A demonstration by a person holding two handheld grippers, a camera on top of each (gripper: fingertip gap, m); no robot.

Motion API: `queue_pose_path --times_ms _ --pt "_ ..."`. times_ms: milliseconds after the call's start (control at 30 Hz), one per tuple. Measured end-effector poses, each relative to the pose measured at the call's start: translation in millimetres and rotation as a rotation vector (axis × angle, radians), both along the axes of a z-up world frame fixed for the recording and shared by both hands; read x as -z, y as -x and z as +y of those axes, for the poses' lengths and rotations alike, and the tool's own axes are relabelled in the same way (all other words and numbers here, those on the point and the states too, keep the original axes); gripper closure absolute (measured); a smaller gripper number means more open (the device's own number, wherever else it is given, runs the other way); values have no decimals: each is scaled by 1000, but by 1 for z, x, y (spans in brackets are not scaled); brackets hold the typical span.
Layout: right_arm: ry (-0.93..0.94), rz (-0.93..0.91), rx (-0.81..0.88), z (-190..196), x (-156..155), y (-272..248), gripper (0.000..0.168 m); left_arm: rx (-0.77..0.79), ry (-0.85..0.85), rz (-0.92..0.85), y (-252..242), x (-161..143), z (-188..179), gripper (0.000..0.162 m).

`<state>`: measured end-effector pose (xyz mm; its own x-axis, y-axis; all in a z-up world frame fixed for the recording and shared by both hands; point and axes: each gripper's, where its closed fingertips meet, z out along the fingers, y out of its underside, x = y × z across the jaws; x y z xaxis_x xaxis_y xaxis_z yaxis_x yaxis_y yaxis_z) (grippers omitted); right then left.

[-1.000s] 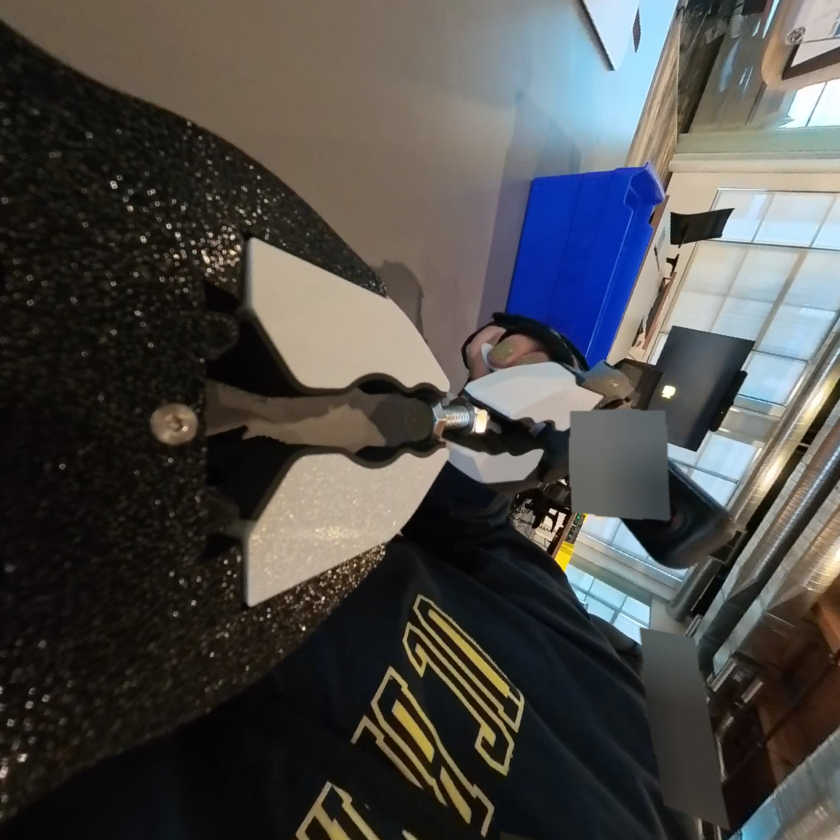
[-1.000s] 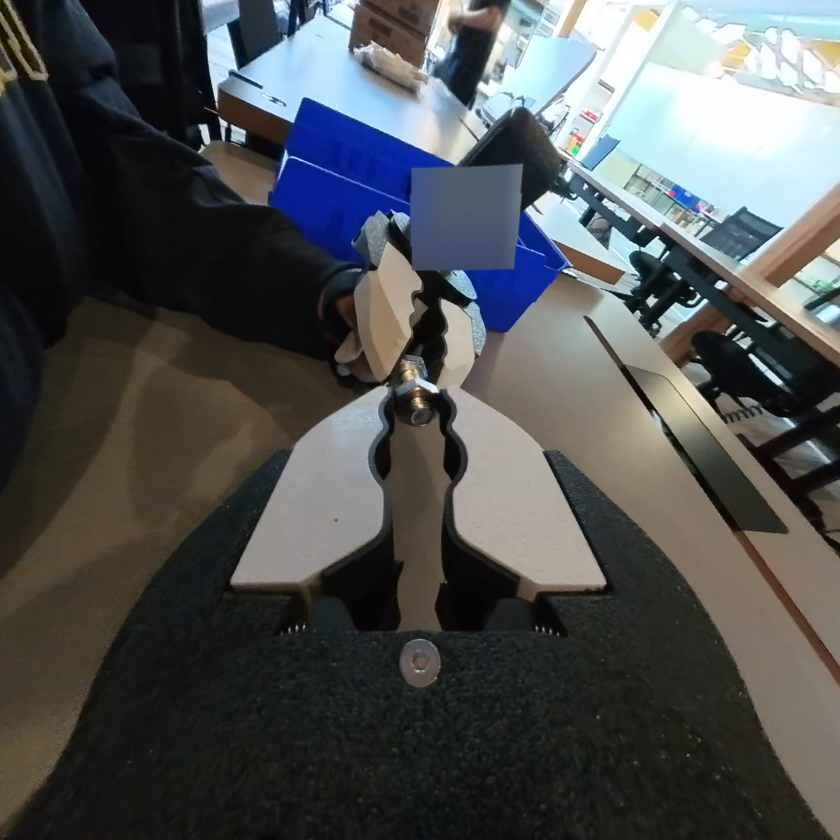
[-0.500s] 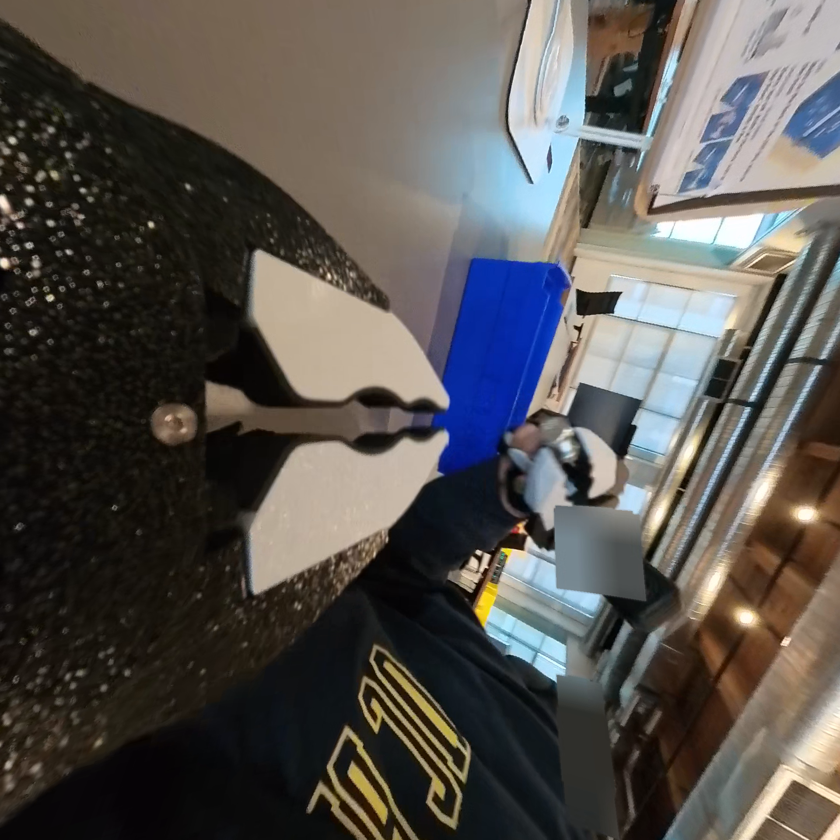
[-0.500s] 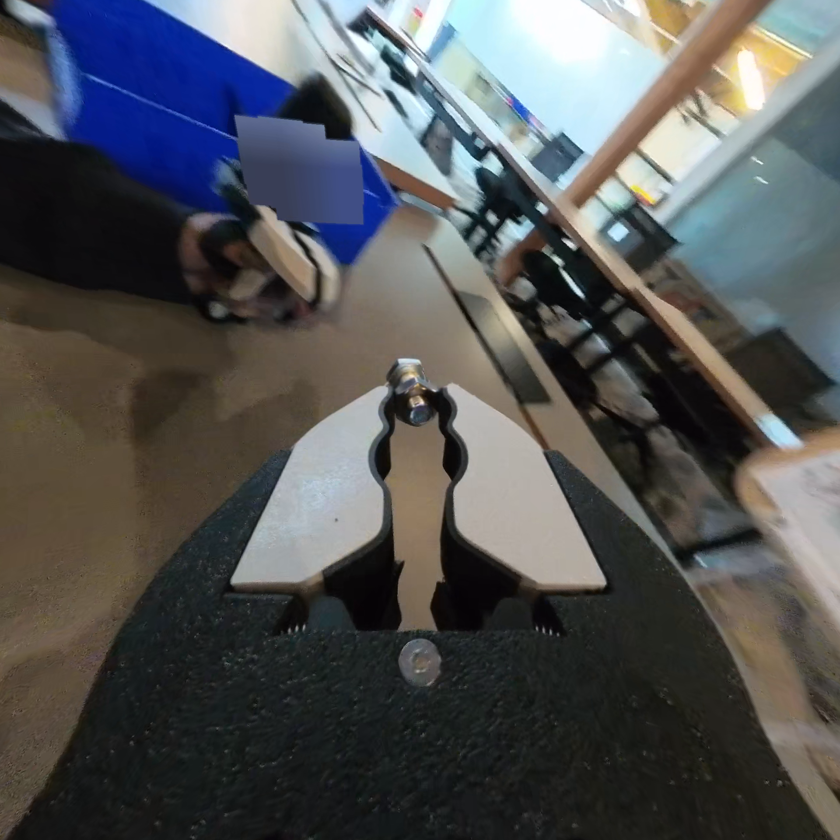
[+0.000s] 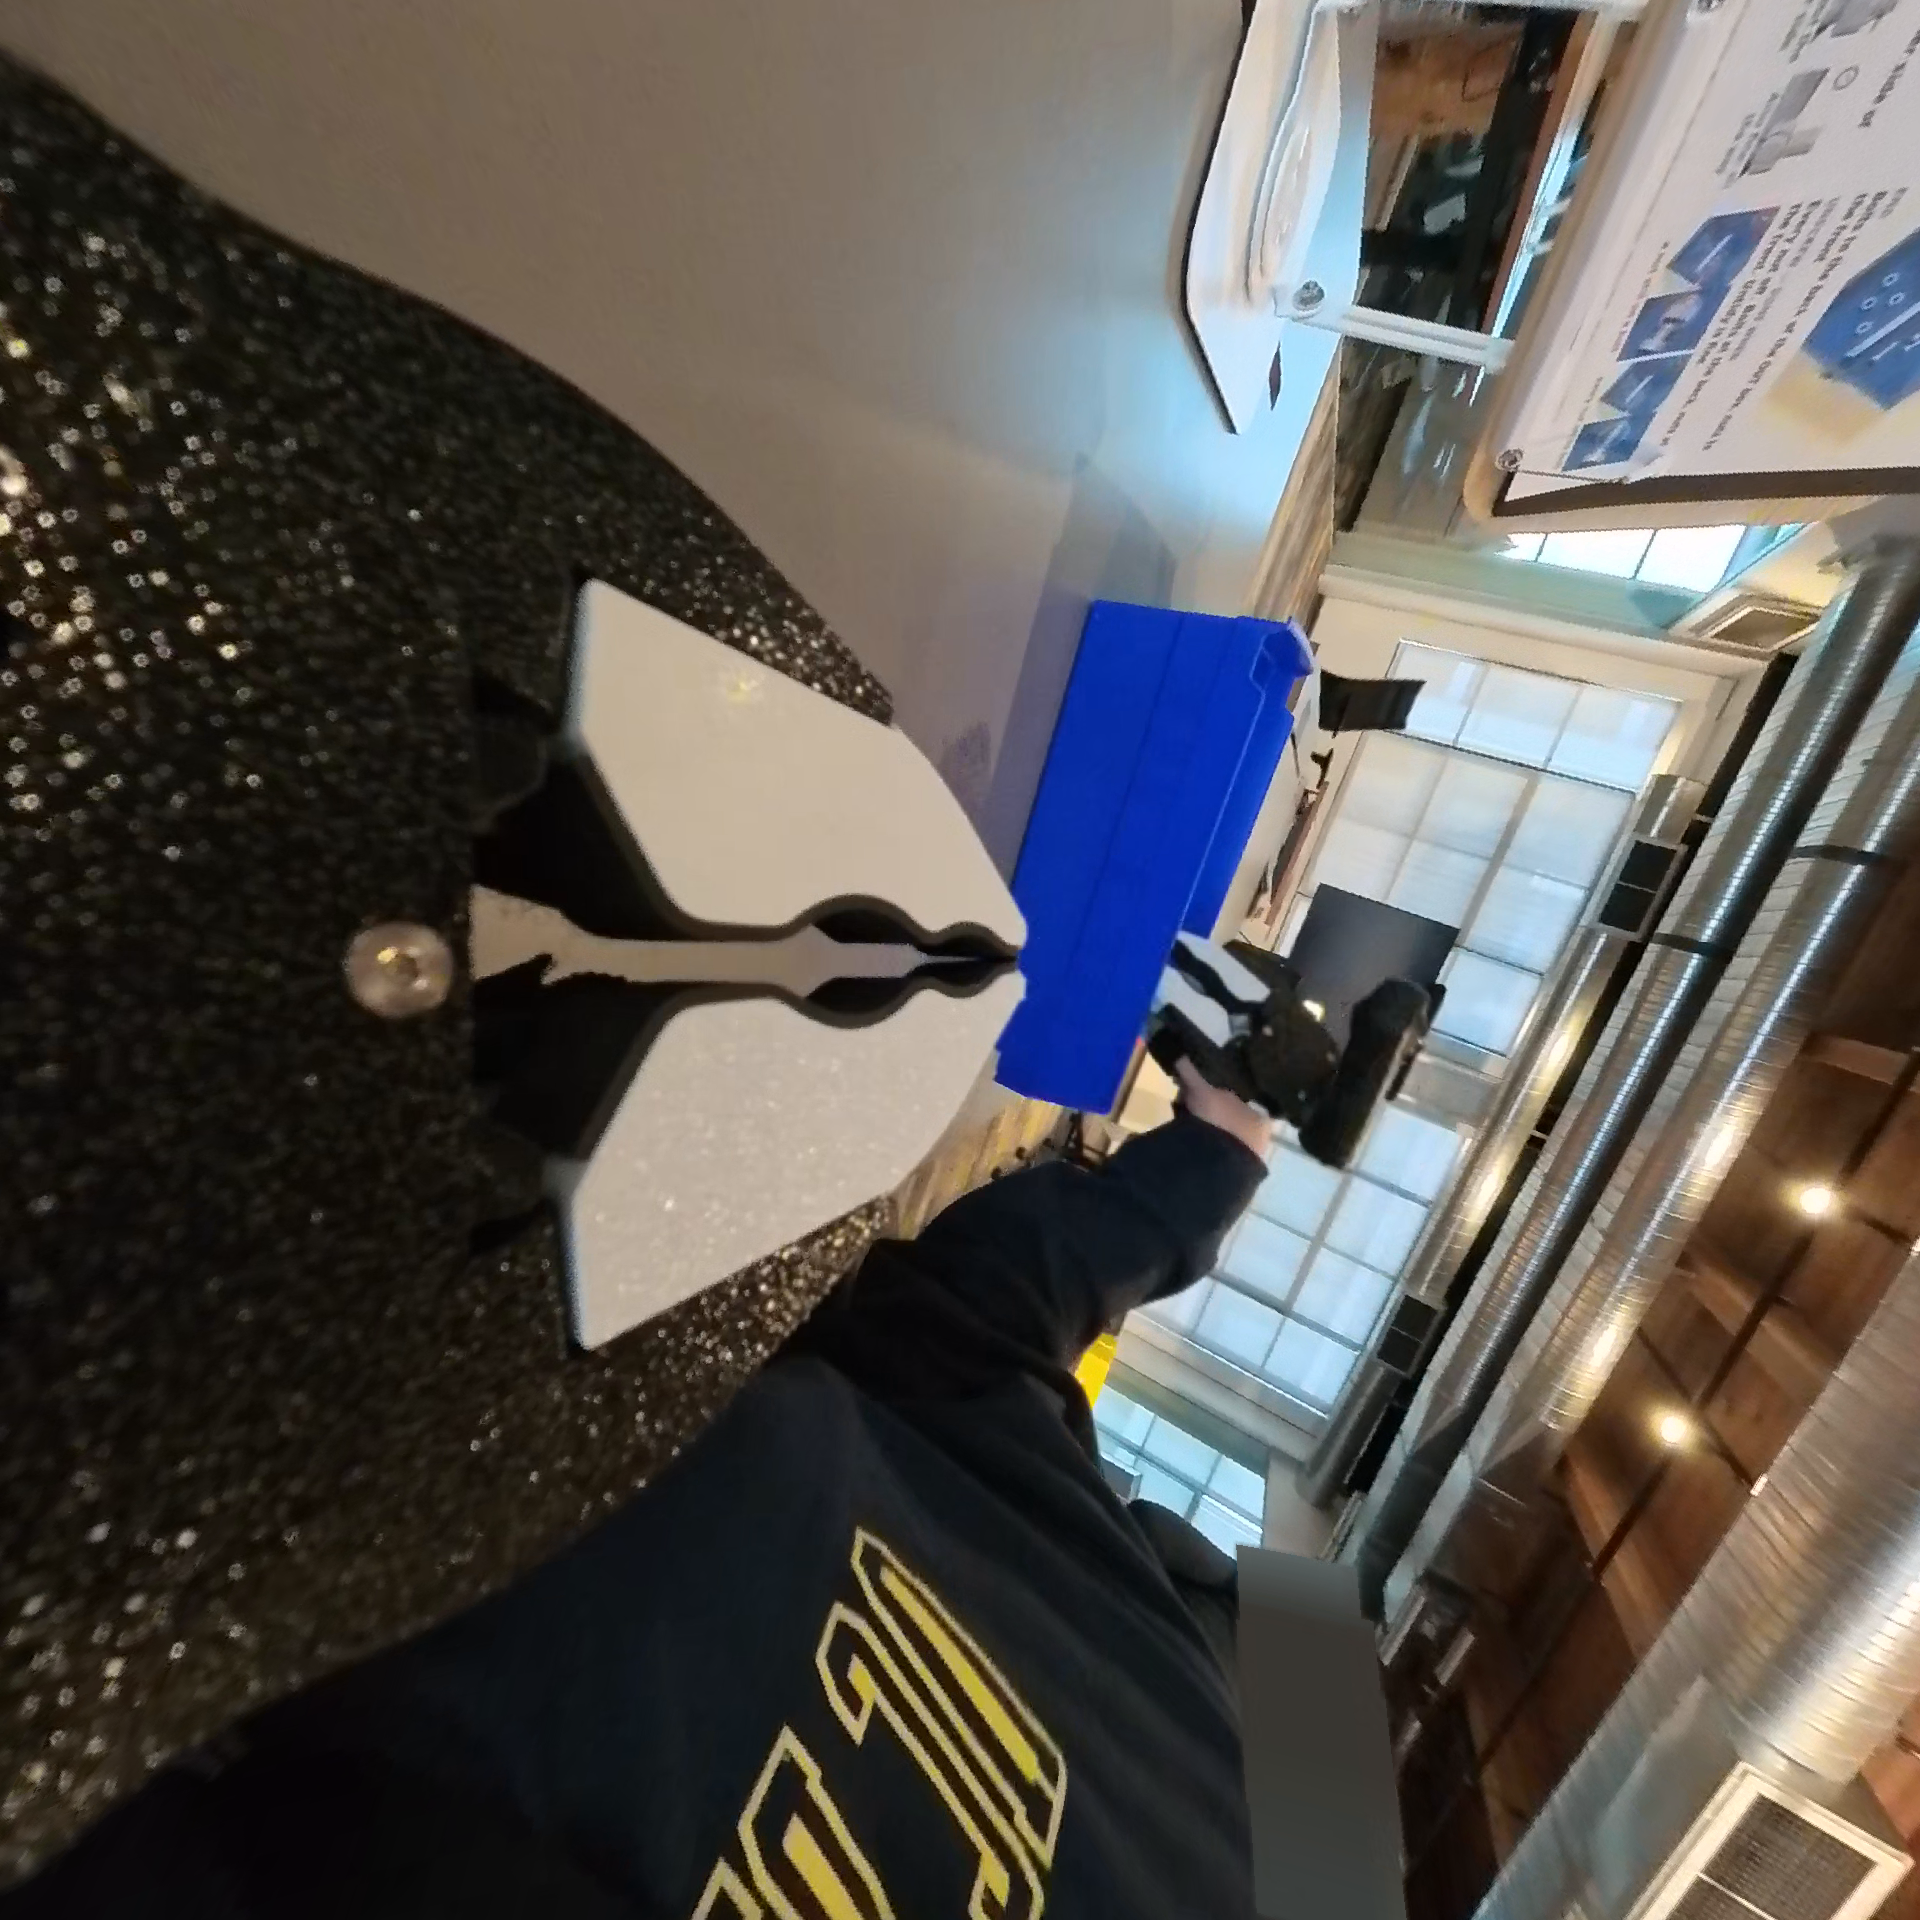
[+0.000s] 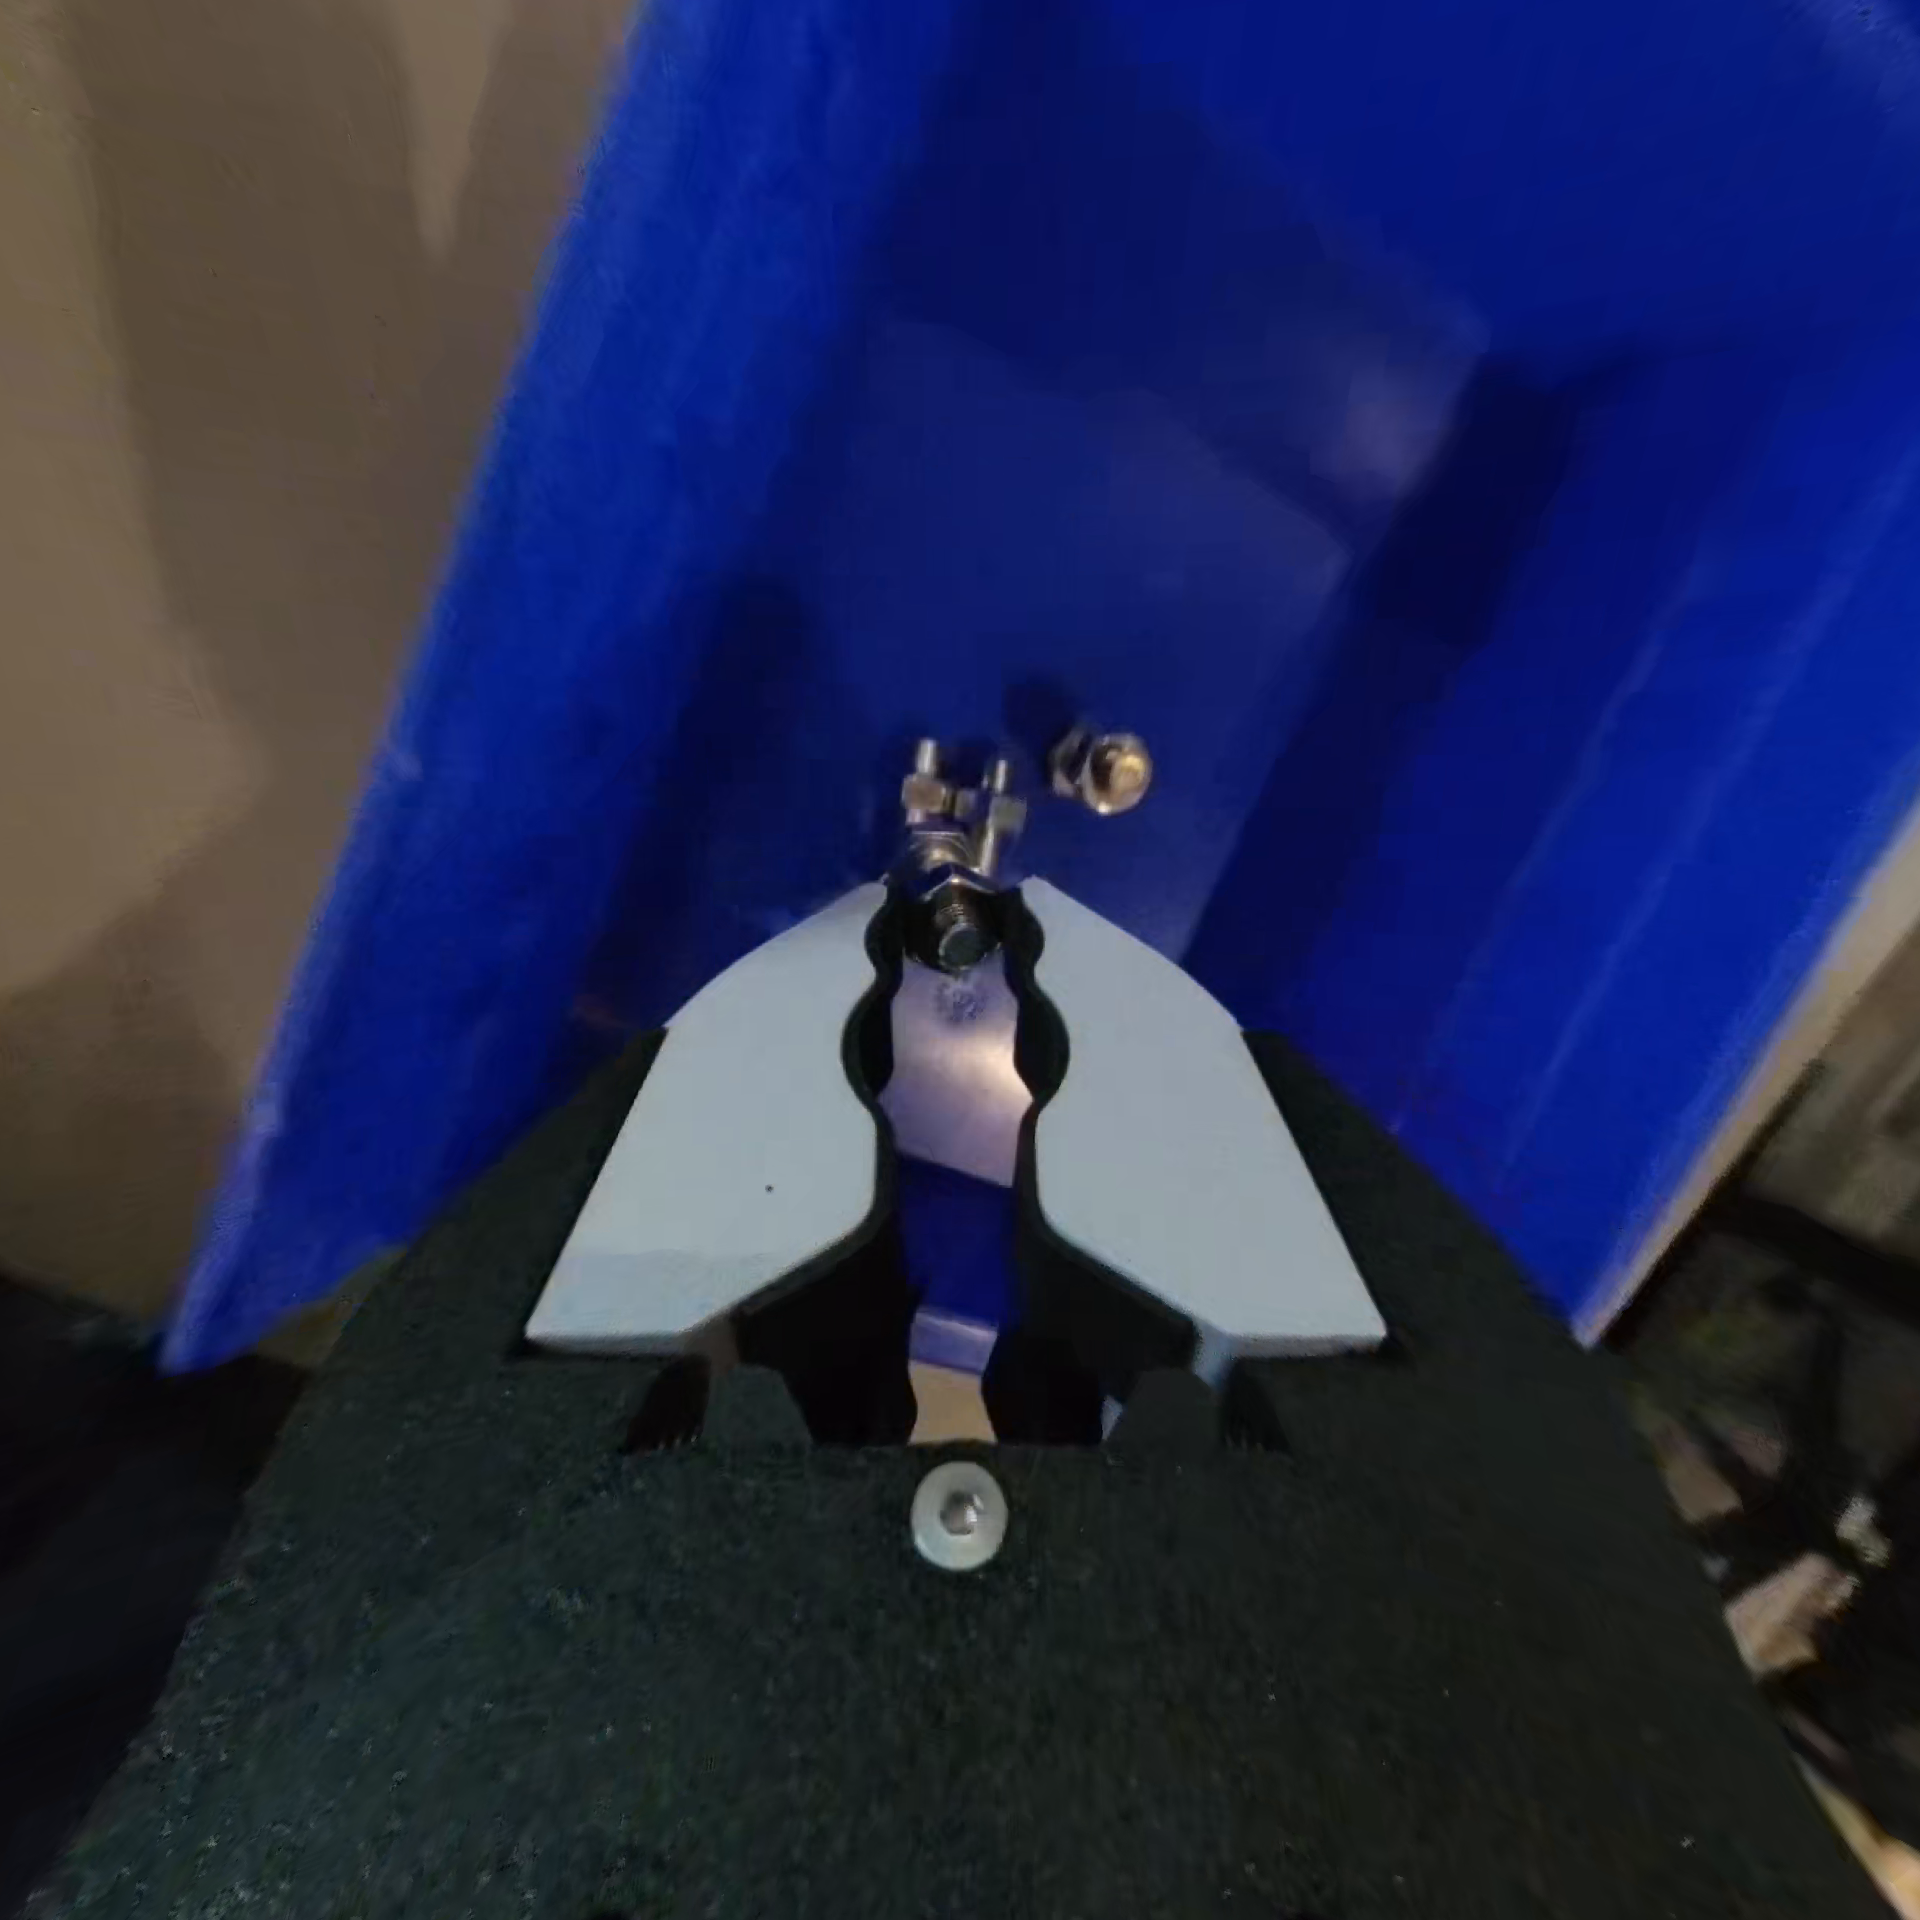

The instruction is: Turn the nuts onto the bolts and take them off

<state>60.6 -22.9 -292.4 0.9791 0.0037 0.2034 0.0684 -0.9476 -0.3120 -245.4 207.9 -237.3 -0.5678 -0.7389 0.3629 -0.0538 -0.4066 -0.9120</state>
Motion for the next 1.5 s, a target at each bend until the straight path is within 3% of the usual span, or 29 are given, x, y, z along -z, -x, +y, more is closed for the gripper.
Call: queue_pose_path --times_ms 133,333,633,1000,1200,1367,1500 --pt "106 72 85 -12 28 -4 149 2 -15 11 -1 2 -2 162" --pt "169 35 108 -16 28 -9 150 1 0 13 -1 2 0 162" --pt "381 -69 -8 -10 26 -5 150 6 -12 27 -2 4 -2 162" --pt "379 21 -93 10 31 8 149 14 -10 38 -3 5 -4 162" --pt "365 -8 -71 11 26 3 139 17 -8 45 -4 6 -4 162" --pt "189 -218 47 16 -20 -12 147 11 -10 47 -5 6 -4 162" --pt "-267 -341 75 55 -78 12 149 -8 -20 52 -6 7 -3 162"
